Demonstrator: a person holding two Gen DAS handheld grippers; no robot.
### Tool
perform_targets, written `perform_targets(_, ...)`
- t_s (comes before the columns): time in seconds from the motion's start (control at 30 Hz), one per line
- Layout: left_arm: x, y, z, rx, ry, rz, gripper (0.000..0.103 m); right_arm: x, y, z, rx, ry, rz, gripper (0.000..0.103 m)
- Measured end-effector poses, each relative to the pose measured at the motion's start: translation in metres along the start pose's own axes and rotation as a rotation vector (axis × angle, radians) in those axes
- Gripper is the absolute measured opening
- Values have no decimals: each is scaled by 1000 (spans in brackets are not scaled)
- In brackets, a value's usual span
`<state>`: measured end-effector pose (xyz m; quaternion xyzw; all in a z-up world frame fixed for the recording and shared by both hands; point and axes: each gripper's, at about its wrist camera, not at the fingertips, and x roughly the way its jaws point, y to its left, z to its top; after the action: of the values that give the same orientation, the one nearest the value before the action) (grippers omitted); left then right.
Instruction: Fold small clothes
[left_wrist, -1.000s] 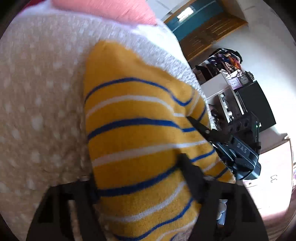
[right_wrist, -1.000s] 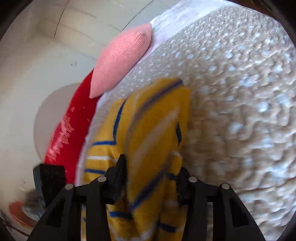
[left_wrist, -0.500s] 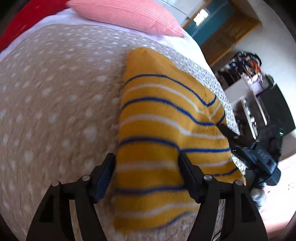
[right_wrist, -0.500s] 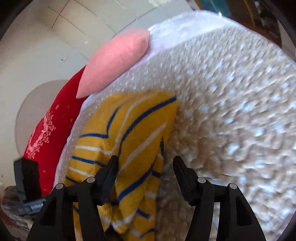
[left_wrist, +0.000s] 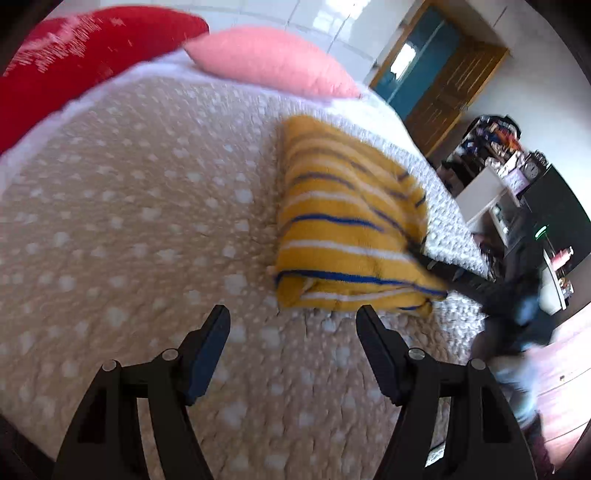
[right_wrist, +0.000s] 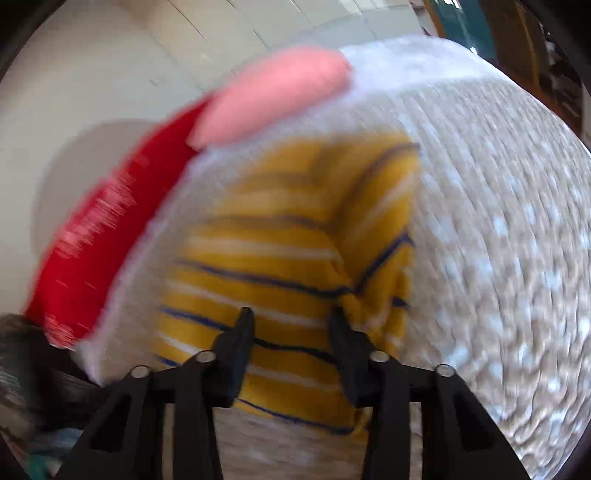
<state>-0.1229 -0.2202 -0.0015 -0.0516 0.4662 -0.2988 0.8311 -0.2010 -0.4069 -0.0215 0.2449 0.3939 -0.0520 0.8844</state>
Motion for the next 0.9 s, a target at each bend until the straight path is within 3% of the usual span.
perform_targets(0.17, -42, 7, -11, -6, -118, 58, 72, -32, 19, -15, -64, -93, -94, 38)
perform_targets(0.3, -64, 8, -23, -37, -175, 109, 72, -58, 62, -8, -167, -189, -94, 39)
perform_targets(0.4, -82, 9, -30, -34, -221, 147, 74, -38, 92, -1, -224, -160, -64, 39)
perform_targets(0.47, -99, 8, -34, -23, -269, 185, 78, -7, 105, -2, -270, -110, -105, 39)
perform_targets(0.53, -118, 3, -39, -5, -341, 242, 86, 17, 100, -11, -244, -44, -166, 39)
perform_targets(0.57, -126, 2, -40, 3, -372, 269, 93, 21, 91, -19, -207, -34, -152, 39)
perform_targets(0.67, -158, -11, -51, 46, -546, 419, 101, 4, 73, -48, -155, -65, -97, 40)
perform_targets(0.77, -174, -26, -61, 51, -644, 526, 103, -26, 65, -72, -109, -86, -96, 43)
perform_targets(0.83, -177, -37, -66, 71, -660, 569, 103, -46, 58, -84, -65, -97, -103, 45)
perform_targets(0.9, -178, -47, -71, 117, -652, 548, 103, -72, 54, -101, -39, -140, -135, 46)
